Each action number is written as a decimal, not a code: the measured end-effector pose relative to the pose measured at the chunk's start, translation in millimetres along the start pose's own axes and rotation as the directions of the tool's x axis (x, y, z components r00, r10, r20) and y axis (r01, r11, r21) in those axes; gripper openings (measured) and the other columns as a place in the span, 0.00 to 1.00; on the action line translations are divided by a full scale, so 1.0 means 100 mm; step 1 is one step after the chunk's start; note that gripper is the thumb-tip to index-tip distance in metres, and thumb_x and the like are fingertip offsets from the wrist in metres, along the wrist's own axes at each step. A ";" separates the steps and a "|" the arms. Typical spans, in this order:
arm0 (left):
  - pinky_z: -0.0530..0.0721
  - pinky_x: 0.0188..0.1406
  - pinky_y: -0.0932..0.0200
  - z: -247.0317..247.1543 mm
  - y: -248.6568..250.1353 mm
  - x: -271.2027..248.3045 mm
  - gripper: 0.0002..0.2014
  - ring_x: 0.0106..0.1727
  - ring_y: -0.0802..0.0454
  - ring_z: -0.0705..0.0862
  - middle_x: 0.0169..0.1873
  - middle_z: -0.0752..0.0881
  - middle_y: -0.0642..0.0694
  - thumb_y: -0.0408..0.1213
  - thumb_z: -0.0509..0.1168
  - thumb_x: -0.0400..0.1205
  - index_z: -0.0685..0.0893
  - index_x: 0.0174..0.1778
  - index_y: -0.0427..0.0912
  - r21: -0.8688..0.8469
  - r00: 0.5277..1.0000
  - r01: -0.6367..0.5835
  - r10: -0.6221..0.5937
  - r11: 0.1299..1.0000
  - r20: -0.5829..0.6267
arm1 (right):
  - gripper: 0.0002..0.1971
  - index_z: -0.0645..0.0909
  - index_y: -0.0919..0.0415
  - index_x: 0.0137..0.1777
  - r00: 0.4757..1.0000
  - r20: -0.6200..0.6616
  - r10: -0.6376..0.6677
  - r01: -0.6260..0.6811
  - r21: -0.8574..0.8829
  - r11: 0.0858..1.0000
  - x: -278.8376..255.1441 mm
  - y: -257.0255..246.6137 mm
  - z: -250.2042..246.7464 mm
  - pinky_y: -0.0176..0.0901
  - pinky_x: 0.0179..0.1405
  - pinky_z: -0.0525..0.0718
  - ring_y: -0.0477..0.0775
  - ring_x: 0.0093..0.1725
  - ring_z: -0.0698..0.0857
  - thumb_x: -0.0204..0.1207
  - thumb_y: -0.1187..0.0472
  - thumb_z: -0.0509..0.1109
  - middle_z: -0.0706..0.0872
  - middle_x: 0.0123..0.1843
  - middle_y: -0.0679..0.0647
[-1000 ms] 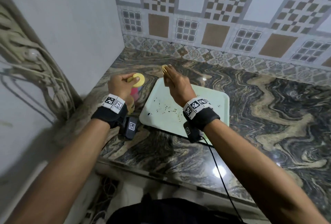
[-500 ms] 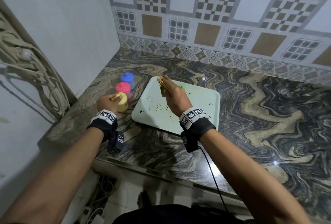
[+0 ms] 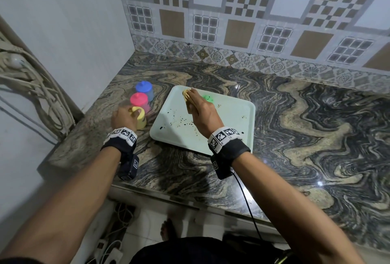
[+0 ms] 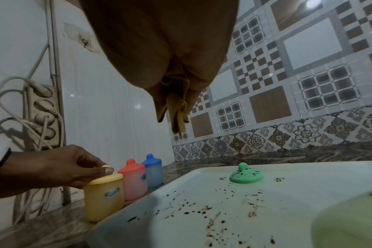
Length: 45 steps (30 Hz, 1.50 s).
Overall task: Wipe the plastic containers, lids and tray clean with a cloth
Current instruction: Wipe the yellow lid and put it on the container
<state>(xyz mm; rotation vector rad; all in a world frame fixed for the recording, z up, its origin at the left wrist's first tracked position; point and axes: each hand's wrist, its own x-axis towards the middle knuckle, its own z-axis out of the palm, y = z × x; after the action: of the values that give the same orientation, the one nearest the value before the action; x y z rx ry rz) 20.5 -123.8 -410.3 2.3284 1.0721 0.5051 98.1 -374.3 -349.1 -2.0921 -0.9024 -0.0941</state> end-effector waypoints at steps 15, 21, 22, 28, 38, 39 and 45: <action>0.67 0.65 0.37 0.01 0.27 -0.10 0.20 0.64 0.31 0.73 0.60 0.77 0.28 0.46 0.66 0.80 0.79 0.59 0.32 0.241 0.972 -0.098 0.145 0.966 -0.186 | 0.18 0.76 0.65 0.72 0.995 -0.084 0.052 -0.058 -0.070 0.996 -0.27 0.22 -0.44 0.40 0.59 0.80 0.66 0.62 0.86 0.84 0.69 0.59 0.85 0.63 0.69; 0.65 0.67 0.38 0.22 0.67 -0.38 0.14 0.65 0.34 0.73 0.60 0.79 0.32 0.39 0.66 0.75 0.81 0.55 0.36 0.270 0.955 -0.198 0.248 0.942 -0.164 | 0.19 0.76 0.65 0.74 0.972 -0.188 0.143 -0.160 -0.077 0.984 -0.47 0.41 -0.87 0.30 0.59 0.75 0.62 0.59 0.87 0.84 0.69 0.60 0.82 0.71 0.64; 0.65 0.66 0.38 0.23 0.63 -0.41 0.15 0.65 0.33 0.73 0.60 0.79 0.31 0.38 0.67 0.74 0.81 0.55 0.35 0.265 0.963 -0.181 0.225 0.947 -0.149 | 0.19 0.76 0.64 0.74 0.968 -0.195 0.155 -0.173 -0.082 0.981 -0.51 0.45 -0.91 0.28 0.59 0.73 0.62 0.62 0.86 0.84 0.68 0.60 0.81 0.73 0.63; 0.73 0.60 0.38 0.16 -0.02 -0.11 0.14 0.58 0.30 0.77 0.53 0.83 0.28 0.37 0.61 0.76 0.86 0.42 0.30 0.313 0.976 -0.173 0.205 0.934 -0.073 | 0.19 0.76 0.65 0.74 0.964 -0.177 0.198 -0.217 -0.096 0.971 -0.66 0.40 -0.90 0.28 0.60 0.70 0.65 0.66 0.83 0.84 0.68 0.60 0.78 0.75 0.63; 0.74 0.61 0.40 0.20 0.02 0.10 0.11 0.59 0.32 0.78 0.54 0.84 0.33 0.39 0.65 0.76 0.88 0.50 0.39 0.362 0.949 -0.296 0.315 0.884 0.007 | 0.15 0.78 0.68 0.69 0.984 -0.147 0.101 -0.114 -0.078 0.990 -0.60 0.23 -0.71 0.41 0.50 0.78 0.64 0.47 0.87 0.85 0.69 0.59 0.86 0.62 0.64; 0.73 0.63 0.40 0.21 0.06 0.16 0.11 0.60 0.32 0.78 0.56 0.84 0.33 0.37 0.66 0.76 0.88 0.51 0.39 0.360 0.939 -0.332 0.343 0.872 0.036 | 0.15 0.78 0.68 0.68 0.984 -0.145 0.103 -0.115 -0.079 0.990 -0.60 0.22 -0.71 0.40 0.50 0.78 0.65 0.48 0.87 0.85 0.69 0.59 0.86 0.60 0.63; 0.73 0.62 0.43 0.15 0.46 0.43 0.11 0.62 0.36 0.77 0.57 0.86 0.39 0.31 0.68 0.75 0.91 0.52 0.40 0.477 0.771 -0.637 0.506 0.606 0.387 | 0.18 0.75 0.64 0.73 0.983 -0.117 0.145 -0.157 -0.107 0.982 -0.54 0.31 -0.71 0.28 0.59 0.71 0.62 0.71 0.80 0.86 0.67 0.57 0.83 0.69 0.66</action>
<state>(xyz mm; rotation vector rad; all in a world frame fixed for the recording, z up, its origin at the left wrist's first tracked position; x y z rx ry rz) 81.5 -119.9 -389.7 3.2187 0.3427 0.1190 94.4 -468.4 -343.4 -2.2330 -0.6846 -0.1824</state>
